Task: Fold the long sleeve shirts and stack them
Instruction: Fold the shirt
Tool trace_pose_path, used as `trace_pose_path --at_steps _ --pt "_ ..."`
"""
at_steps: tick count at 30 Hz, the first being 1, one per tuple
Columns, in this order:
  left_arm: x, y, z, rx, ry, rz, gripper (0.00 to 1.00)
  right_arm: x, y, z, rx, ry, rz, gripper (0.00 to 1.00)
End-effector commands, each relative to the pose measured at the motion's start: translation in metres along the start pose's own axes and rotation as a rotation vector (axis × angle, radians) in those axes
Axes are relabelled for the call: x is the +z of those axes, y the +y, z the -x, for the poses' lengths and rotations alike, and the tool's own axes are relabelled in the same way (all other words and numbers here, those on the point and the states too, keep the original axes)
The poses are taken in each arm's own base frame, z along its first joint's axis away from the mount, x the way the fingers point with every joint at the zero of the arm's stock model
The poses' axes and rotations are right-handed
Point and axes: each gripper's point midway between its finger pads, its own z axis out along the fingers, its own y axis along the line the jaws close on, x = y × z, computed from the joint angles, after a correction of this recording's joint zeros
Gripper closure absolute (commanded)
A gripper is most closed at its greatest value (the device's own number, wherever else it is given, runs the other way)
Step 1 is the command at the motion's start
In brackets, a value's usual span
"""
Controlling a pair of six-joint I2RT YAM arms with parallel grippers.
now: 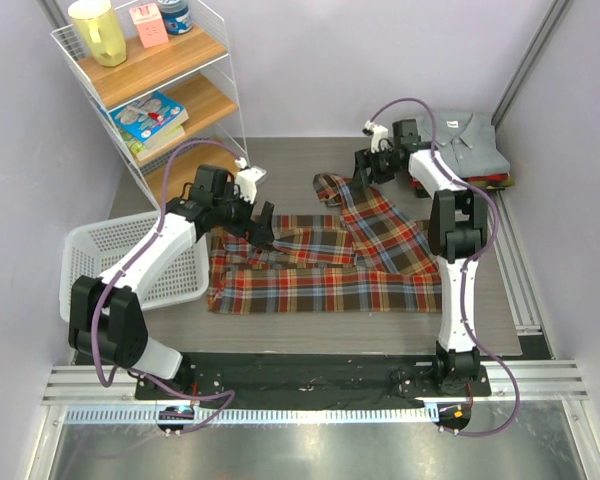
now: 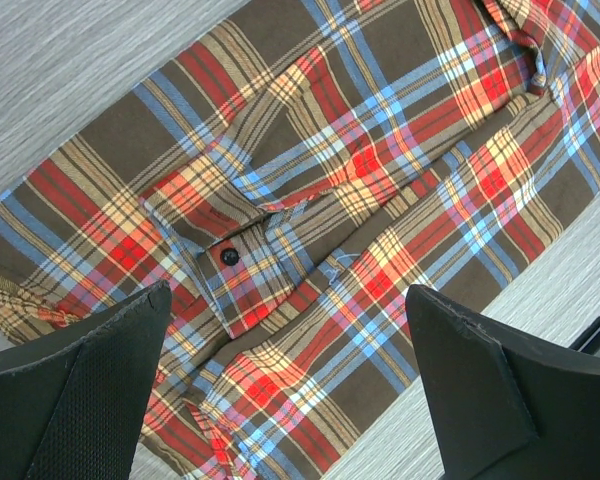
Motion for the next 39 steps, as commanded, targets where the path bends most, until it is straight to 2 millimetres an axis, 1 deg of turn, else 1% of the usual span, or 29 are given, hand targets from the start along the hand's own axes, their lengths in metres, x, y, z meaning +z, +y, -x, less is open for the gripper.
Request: trace_pose_path --at_steps 1,4,6,7,8,9,10,11,12,14,15,16,17,18,19,21,22,23,24,25,26,27,28,29,30,31,34,37,39 --pt "-0.009 -0.003 0.012 0.034 -0.027 -0.016 0.00 -0.005 0.001 0.019 -0.105 -0.031 -0.001 0.23" --pt "-0.011 0.000 0.010 0.030 -0.029 -0.003 0.00 0.002 0.008 0.004 -0.106 0.000 0.053 0.24" --pt "-0.012 0.002 0.010 0.026 -0.030 0.003 0.01 0.002 0.018 -0.002 -0.092 0.012 0.113 0.36" --pt "-0.012 0.003 0.010 0.025 -0.031 0.006 0.01 0.001 0.022 -0.003 -0.092 0.014 0.131 0.48" --pt "-0.013 0.004 0.010 0.020 -0.031 0.011 0.01 -0.004 0.027 0.000 -0.094 0.011 0.145 0.75" --pt "-0.015 0.005 0.011 0.021 -0.034 0.014 0.01 -0.009 0.033 0.000 -0.089 0.010 0.164 0.88" --pt "-0.017 0.006 0.012 0.021 -0.040 0.020 0.01 -0.013 0.038 0.001 -0.089 0.009 0.173 0.96" --pt "-0.019 0.005 0.013 0.025 -0.044 0.023 0.01 -0.021 0.043 0.003 -0.097 0.003 0.178 0.99" --pt "-0.021 0.006 0.013 0.028 -0.046 0.030 0.01 -0.041 0.054 0.021 -0.135 -0.039 0.170 0.99" --pt "-0.025 0.006 0.014 0.033 -0.056 0.040 0.01 -0.053 0.063 0.018 -0.145 -0.040 0.159 0.99" --pt "-0.026 0.007 0.014 0.035 -0.060 0.047 0.01 -0.074 0.076 0.031 -0.176 -0.076 0.141 0.99" --pt "-0.026 0.008 0.014 0.038 -0.059 0.050 0.01 -0.071 0.083 0.012 -0.163 -0.038 0.138 0.99" --pt "-0.029 0.008 0.015 0.043 -0.065 0.057 0.01 -0.075 0.091 0.010 -0.185 -0.042 0.125 0.99" --pt "-0.029 0.009 0.015 0.043 -0.065 0.066 0.01 -0.088 0.104 0.013 -0.229 -0.058 0.093 0.99" --pt "-0.031 0.011 0.016 0.041 -0.067 0.075 0.01 -0.078 0.111 -0.015 -0.246 0.009 0.033 0.99" --pt "-0.034 0.011 0.016 0.042 -0.075 0.085 0.01 -0.076 0.123 -0.027 -0.335 0.020 -0.043 0.98" --pt "-0.035 0.013 0.014 0.040 -0.073 0.094 0.01 -0.075 0.138 -0.050 -0.380 0.063 -0.099 0.87" --pt "-0.038 0.012 0.014 0.045 -0.081 0.098 0.01 -0.074 0.147 -0.062 -0.403 0.090 -0.108 0.85" --pt "-0.039 0.011 0.011 0.045 -0.076 0.101 0.01 -0.073 0.154 -0.091 -0.411 0.154 -0.107 0.84" --pt "-0.042 0.011 0.010 0.050 -0.076 0.105 0.01 -0.078 0.166 -0.099 -0.439 0.164 -0.111 0.80" --pt "-0.042 0.012 0.006 0.049 -0.066 0.108 0.01 -0.080 0.181 -0.117 -0.469 0.212 -0.107 0.76" --pt "-0.046 0.011 0.007 0.068 -0.075 0.115 0.01 -0.082 0.188 -0.141 -0.472 0.261 -0.084 0.71" --pt "-0.048 0.012 0.005 0.070 -0.072 0.126 0.01 -0.087 0.197 -0.151 -0.474 0.276 -0.048 0.55" --pt "-0.049 0.012 0.003 0.074 -0.071 0.129 0.00 -0.100 0.218 -0.156 -0.473 0.266 0.038 0.50" --pt "-0.050 0.012 0.001 0.079 -0.071 0.130 0.00 -0.106 0.224 -0.164 -0.472 0.273 0.075 0.44" --pt "-0.051 0.012 0.000 0.078 -0.071 0.132 0.00 -0.113 0.230 -0.162 -0.484 0.258 0.100 0.37" --pt "-0.051 0.010 -0.003 0.074 -0.067 0.124 0.00 -0.138 0.239 -0.136 -0.445 0.167 0.161 0.36" --pt "-0.051 0.009 -0.002 0.063 -0.071 0.117 0.00 -0.145 0.222 -0.103 -0.359 0.093 0.149 0.40" --pt "-0.049 0.008 0.000 0.057 -0.082 0.107 0.00 -0.135 0.206 -0.091 -0.285 0.090 0.135 0.41"
